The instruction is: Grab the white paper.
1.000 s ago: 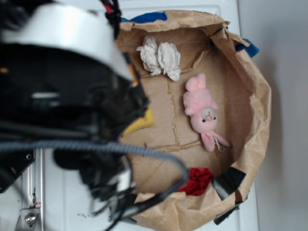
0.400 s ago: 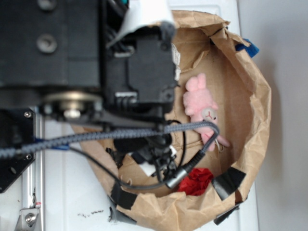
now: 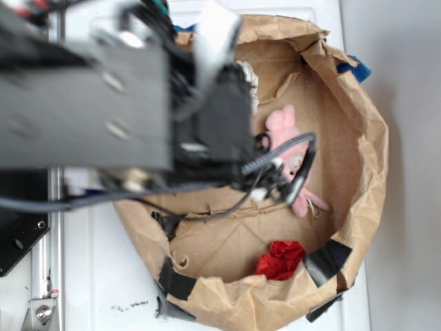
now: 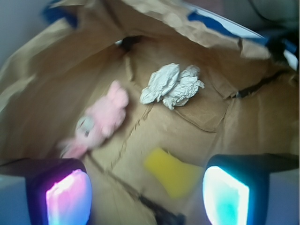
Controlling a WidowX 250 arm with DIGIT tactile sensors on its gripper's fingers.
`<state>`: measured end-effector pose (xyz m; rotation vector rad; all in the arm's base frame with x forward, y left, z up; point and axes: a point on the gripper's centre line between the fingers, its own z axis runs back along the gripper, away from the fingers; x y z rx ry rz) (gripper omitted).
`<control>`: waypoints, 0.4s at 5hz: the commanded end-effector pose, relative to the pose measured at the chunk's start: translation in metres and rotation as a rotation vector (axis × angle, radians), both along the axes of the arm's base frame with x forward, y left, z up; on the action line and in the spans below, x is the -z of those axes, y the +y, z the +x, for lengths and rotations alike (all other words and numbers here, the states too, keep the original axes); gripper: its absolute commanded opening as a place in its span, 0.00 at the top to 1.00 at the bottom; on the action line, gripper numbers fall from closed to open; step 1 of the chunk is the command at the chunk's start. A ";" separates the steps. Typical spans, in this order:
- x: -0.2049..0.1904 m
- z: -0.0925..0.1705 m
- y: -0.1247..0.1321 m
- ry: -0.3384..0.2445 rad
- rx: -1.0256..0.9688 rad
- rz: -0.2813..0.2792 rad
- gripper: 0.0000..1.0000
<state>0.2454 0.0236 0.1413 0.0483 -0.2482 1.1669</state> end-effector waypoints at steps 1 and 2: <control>0.020 0.012 0.030 -0.056 -0.094 0.032 0.00; 0.033 0.018 0.055 -0.072 -0.079 0.080 0.00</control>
